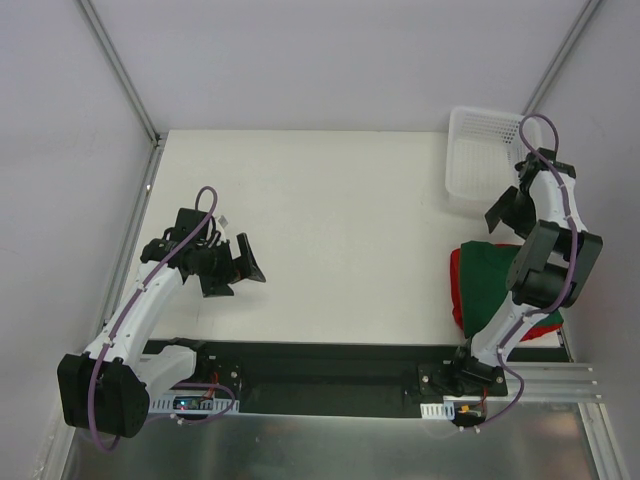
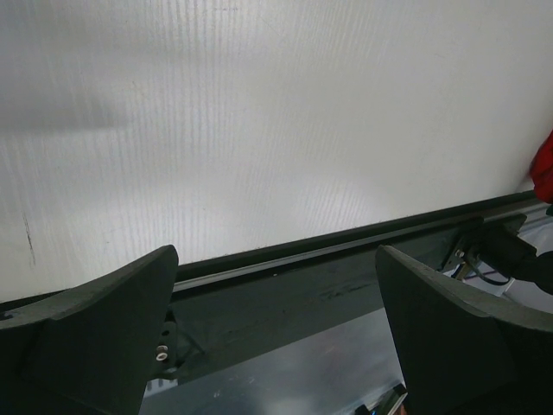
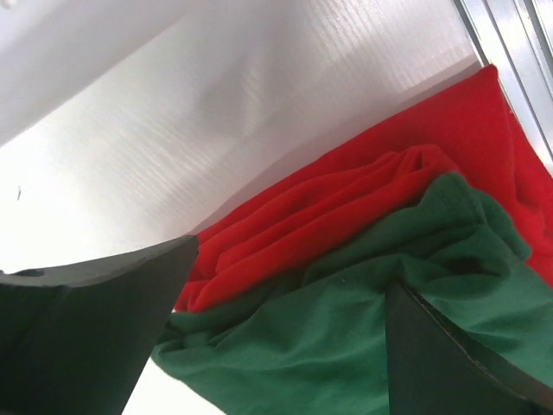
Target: Fold and stack the t-shirts
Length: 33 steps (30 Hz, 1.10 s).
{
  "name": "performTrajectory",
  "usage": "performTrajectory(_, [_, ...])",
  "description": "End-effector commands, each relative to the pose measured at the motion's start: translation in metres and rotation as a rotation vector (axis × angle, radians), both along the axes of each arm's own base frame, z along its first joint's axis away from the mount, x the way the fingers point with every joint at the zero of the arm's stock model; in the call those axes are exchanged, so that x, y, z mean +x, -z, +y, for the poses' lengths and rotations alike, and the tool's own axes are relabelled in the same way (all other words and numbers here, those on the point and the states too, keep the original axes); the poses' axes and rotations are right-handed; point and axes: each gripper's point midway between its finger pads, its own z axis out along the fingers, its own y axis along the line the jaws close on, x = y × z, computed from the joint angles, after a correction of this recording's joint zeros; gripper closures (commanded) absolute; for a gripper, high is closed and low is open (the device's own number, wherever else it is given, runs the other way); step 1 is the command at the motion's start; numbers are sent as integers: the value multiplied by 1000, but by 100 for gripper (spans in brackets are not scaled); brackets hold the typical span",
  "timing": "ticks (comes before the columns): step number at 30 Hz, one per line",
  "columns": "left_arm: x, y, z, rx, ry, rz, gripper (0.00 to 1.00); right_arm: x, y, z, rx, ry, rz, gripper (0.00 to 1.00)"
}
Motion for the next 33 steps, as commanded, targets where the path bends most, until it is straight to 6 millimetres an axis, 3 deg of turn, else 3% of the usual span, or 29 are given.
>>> performTrajectory(1, [-3,-4,-1,1,-2,19,1,-3,-1,-13,-22,19,18,4])
performTrajectory(7, [-3,-3,0,5,-11,22,1,-11,16,-12,-8,19,74,4])
performTrajectory(10, [-3,-3,-1,4,-13,25,1,-9,6,-14,-25,27,45,4])
performTrajectory(16, [-2,-4,-1,2,-13,27,1,-19,-45,-10,-73,36,-46,4])
performTrajectory(18, [-1,-5,-2,0,-8,21,1,-37,-59,-7,-107,44,-56,4])
performTrajectory(23, [-2,-6,-4,-2,10,18,1,-87,-65,10,-205,13,13,4])
performTrajectory(24, [-2,-7,-6,-5,20,16,1,-102,-56,12,-210,7,63,4])
performTrajectory(28, [-7,-6,-10,-7,43,24,1,-148,-52,9,-268,27,105,4])
performTrajectory(33, [-10,-6,-16,-10,76,21,1,-181,-41,6,-269,92,138,4])
